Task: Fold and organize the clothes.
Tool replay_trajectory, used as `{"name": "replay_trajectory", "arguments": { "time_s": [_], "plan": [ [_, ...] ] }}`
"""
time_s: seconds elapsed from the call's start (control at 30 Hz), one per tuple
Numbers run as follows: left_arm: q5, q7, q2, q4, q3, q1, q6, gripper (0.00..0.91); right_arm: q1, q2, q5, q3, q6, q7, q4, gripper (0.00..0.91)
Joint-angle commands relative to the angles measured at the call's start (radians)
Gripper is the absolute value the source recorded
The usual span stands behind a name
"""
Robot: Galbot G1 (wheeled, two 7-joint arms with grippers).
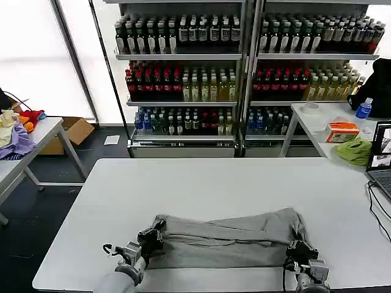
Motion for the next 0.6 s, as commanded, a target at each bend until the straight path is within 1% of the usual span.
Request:
{"name": "replay_trajectory", "arguments": {
  "time_s": [0.03, 0.13, 0.27, 0.4, 0.53, 0.6],
  "plan": [
    [0.022, 0.004, -0.016, -0.047, 0.003, 0.023, -0.023, 0.907, -0.029, 0.01, -0.015, -0.014, 0.04, 0.002, -0.046, 0.907],
    [0.022, -0.004, -0.025, -0.061, -0.004, 0.02, -0.026, 0.907, -0.032, 0.018, 0.003, -0.012, 0.096, -0.001, -0.017, 0.907],
    [0.022, -0.02, -0.034, -0.103, -0.014, 0.025, -0.026, 0.907, -0.039, 0.024, 0.023, 0.001, 0.146, 0.001, 0.06, 0.907],
    [0.035, -0.048, -0.062, -0.135, -0.028, 0.044, -0.015, 0.907, -0.046, 0.023, 0.028, 0.012, 0.153, 0.008, 0.155, 0.907],
    [0.034, -0.075, -0.1, -0.138, -0.049, 0.08, -0.002, 0.907, -0.038, 0.012, 0.041, 0.031, 0.129, 0.021, 0.236, 0.907],
    [0.029, -0.085, -0.112, -0.143, -0.054, 0.093, 0.006, 0.907, -0.029, 0.003, 0.047, 0.038, 0.122, 0.024, 0.251, 0.907]
  ]
}}
